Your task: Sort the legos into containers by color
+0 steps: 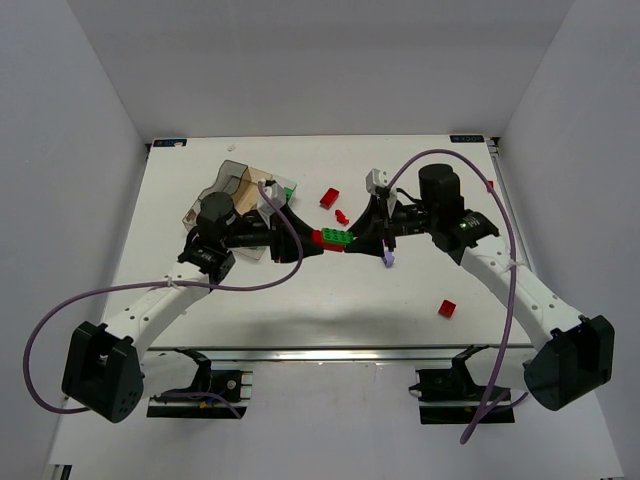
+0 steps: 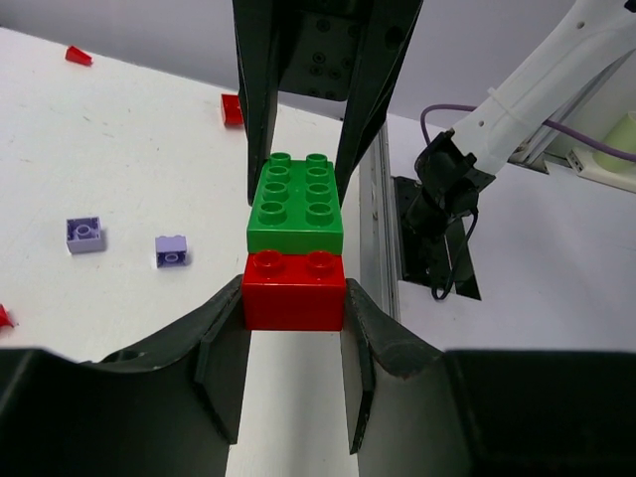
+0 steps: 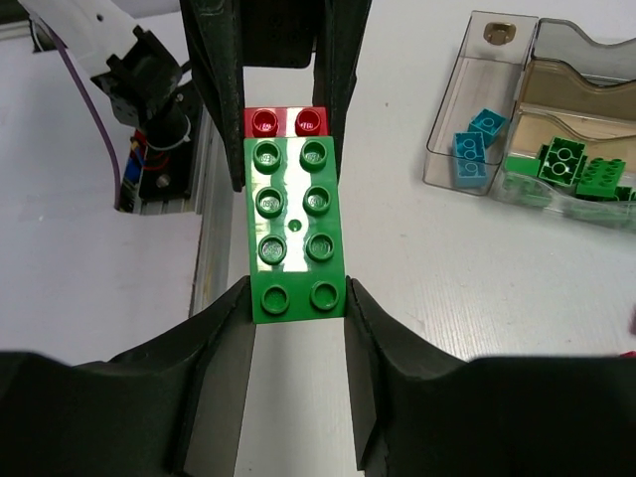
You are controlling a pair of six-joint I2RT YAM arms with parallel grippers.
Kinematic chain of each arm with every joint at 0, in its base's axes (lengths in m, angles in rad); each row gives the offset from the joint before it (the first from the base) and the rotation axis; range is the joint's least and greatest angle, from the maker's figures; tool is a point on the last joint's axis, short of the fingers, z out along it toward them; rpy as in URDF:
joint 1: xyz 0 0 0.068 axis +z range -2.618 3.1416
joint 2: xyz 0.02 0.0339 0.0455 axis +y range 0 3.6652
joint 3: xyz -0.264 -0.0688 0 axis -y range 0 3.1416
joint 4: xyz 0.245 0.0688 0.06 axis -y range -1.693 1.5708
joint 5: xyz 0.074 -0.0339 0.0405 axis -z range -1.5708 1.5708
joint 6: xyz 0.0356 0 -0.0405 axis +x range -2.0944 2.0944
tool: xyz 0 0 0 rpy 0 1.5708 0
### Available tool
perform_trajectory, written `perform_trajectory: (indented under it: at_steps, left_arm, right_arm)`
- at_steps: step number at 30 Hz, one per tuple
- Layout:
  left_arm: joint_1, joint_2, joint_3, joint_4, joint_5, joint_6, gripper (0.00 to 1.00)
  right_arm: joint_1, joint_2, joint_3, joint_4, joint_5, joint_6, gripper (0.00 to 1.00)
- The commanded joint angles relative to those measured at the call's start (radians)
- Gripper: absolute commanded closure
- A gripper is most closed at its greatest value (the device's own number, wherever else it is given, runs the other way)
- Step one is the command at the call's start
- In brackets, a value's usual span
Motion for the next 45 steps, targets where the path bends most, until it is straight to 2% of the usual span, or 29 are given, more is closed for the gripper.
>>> perform_trajectory:
  at_steps: [1, 9, 15, 18, 23, 29, 30, 33, 36, 41, 45]
  left_arm:
    - [0.030, -0.011, 0.027, -0.057, 0.000, 0.032, 1.00]
    - [0.030, -0.005, 0.041, -0.097, -0.014, 0.061, 1.00]
    - [0.030, -0.007, 0.047, -0.125, -0.026, 0.086, 1.00]
    - [0.030, -0.019, 0.062, -0.213, -0.096, 0.135, 1.00]
    - [0.030, -0.046, 0.078, -0.320, -0.384, 0.204, 1.00]
    - [0.071, -0.057, 0.088, -0.388, -0.720, 0.205, 1.00]
    - [0.071, -0.056, 0.088, -0.387, -0.832, 0.195, 1.00]
    - [0.100, -0.018, 0.101, -0.376, -1.009, 0.172, 1.00]
    - [0.142, 0.074, 0.151, -0.390, -1.124, 0.144, 1.00]
    - [0.175, 0.226, 0.251, -0.386, -1.201, 0.133, 1.00]
    - [0.195, 0.369, 0.395, -0.442, -1.252, 0.132, 1.00]
  right_arm:
    - [-0.046, 0.009, 0.040, -0.149, 0.053, -0.131, 1.00]
    - [-0.044, 0.049, 0.063, -0.265, 0.042, -0.262, 1.00]
    - [-0.049, 0.016, 0.022, -0.157, 0.071, -0.192, 1.00]
    - [-0.053, -0.016, -0.018, -0.065, 0.136, -0.123, 1.00]
    - [-0.069, -0.095, -0.095, 0.089, 0.251, -0.014, 1.00]
    - [-0.085, -0.155, -0.161, 0.138, 0.289, 0.039, 1.00]
    - [-0.086, -0.160, -0.168, 0.147, 0.288, 0.042, 1.00]
    - [-0.089, -0.169, -0.198, 0.152, 0.276, 0.039, 1.00]
    - [-0.092, -0.169, -0.210, 0.135, 0.280, 0.011, 1.00]
    - [-0.092, -0.179, -0.227, 0.123, 0.266, -0.009, 1.00]
    - [-0.096, -0.179, -0.230, 0.117, 0.253, -0.014, 1.00]
